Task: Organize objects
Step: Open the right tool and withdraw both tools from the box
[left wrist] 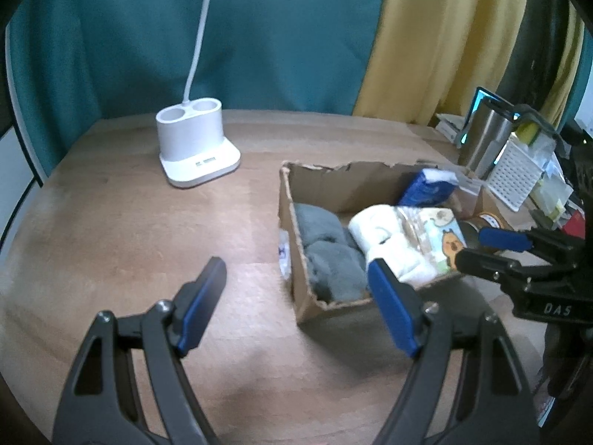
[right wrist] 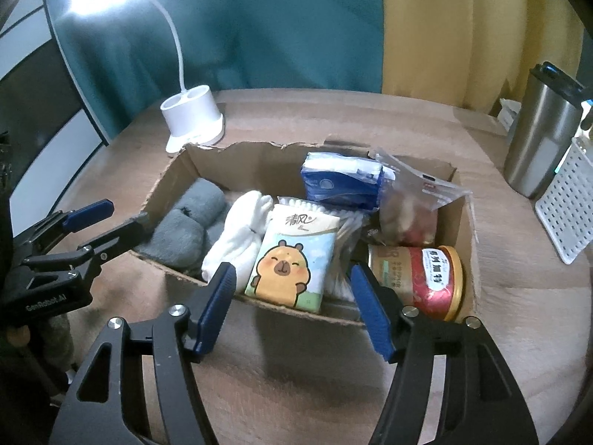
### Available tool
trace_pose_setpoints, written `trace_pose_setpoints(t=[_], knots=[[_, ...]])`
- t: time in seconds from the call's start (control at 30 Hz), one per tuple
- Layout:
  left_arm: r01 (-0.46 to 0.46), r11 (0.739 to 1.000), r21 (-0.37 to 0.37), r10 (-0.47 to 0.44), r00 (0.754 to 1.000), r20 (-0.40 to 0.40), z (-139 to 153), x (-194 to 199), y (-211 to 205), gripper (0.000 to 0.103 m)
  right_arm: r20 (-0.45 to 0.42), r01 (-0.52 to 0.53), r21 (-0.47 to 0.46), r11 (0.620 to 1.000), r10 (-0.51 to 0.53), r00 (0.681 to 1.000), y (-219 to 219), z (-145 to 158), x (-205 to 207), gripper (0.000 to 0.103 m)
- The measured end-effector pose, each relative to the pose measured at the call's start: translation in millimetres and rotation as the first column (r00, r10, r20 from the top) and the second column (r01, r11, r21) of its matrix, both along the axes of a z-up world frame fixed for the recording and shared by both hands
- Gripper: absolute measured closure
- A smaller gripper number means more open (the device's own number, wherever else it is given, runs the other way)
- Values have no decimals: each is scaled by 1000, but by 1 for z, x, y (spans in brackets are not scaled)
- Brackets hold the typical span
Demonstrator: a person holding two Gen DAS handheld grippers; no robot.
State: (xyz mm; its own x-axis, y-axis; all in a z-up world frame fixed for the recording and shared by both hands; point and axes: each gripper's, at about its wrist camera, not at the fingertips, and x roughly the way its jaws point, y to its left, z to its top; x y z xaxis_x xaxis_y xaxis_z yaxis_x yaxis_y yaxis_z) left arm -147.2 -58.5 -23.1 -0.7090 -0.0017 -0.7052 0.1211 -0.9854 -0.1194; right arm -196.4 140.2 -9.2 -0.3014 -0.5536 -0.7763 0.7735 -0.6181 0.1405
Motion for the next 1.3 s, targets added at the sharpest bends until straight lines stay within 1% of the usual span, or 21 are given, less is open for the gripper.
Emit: trace_pose_setpoints(t=[0.47,0.73,0.93,1.13,1.3], knots=[[21,1000,-14,-21,1000,-17,11,15,22,23,-29,20,-26,999,-21,999,24,10,12,35],[29,999,-16,-30,999,-26,14,22,35,23,-33,29,-36,999,-30,999,39,13,17,35],[15,999,-32,-16,1000,-14,15,31,48,23,-39,36,-38,999,-37,999,53,14,21,35],[5,999,-44,-7,999,-32,20,37,53,23,-58,41,-41,998,-43,997,64,17,25,35],[10,999,-35,-11,999,-41,20,44,61,23,-72,49,-45,998,-52,996,76,19,28,34]])
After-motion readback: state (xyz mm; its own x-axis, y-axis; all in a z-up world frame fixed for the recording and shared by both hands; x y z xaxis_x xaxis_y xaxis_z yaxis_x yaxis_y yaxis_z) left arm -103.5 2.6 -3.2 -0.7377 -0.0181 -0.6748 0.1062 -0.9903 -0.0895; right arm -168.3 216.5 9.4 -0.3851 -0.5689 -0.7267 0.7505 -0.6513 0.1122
